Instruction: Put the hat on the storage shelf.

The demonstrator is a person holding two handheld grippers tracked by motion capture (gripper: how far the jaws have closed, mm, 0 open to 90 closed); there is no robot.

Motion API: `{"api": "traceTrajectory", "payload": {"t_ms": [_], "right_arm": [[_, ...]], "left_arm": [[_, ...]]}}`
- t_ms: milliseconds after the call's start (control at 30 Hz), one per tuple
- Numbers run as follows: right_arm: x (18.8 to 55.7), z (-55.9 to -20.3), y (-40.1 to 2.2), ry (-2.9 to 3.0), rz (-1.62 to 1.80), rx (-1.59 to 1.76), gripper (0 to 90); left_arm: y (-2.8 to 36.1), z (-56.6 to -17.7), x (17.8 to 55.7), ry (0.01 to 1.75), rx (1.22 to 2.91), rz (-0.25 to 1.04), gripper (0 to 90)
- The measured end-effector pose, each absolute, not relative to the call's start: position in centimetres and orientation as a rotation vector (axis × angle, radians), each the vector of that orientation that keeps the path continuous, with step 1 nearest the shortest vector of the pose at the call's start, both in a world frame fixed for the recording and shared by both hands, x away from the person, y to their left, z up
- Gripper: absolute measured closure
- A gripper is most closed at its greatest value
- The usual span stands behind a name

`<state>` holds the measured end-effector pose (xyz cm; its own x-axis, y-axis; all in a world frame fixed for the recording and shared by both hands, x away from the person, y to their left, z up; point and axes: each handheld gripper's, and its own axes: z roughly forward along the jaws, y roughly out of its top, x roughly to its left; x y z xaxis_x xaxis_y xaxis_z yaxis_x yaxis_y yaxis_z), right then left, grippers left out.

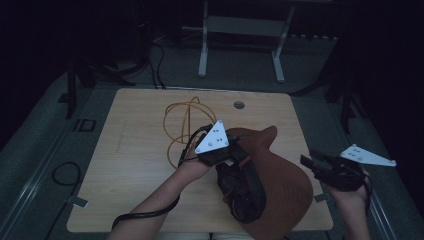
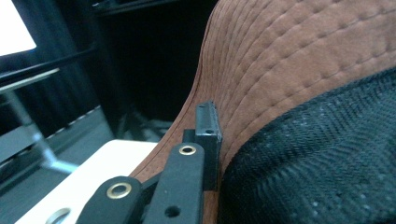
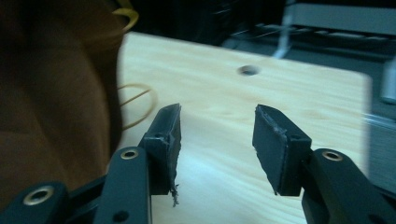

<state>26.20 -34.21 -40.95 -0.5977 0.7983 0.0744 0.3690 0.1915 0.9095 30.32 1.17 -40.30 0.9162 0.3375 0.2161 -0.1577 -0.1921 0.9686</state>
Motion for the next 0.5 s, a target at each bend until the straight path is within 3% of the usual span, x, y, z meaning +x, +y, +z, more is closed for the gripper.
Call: {"api": "traceTrajectory", "payload": {"t_ms": [200, 500], "right_arm": [[25.9, -41.3, -30.0, 2.195, 1.502, 0.93, 46.9], [26.6, -41.6, -24.9, 2.305, 1.569, 0.739, 40.7]], "left_arm": [[1.1, -40.8, 29.9, 0.081, 1.704, 0.402, 87.0], [0.0, -41.2, 29.4, 0.087, 1.732, 0.454, 87.0]]}}
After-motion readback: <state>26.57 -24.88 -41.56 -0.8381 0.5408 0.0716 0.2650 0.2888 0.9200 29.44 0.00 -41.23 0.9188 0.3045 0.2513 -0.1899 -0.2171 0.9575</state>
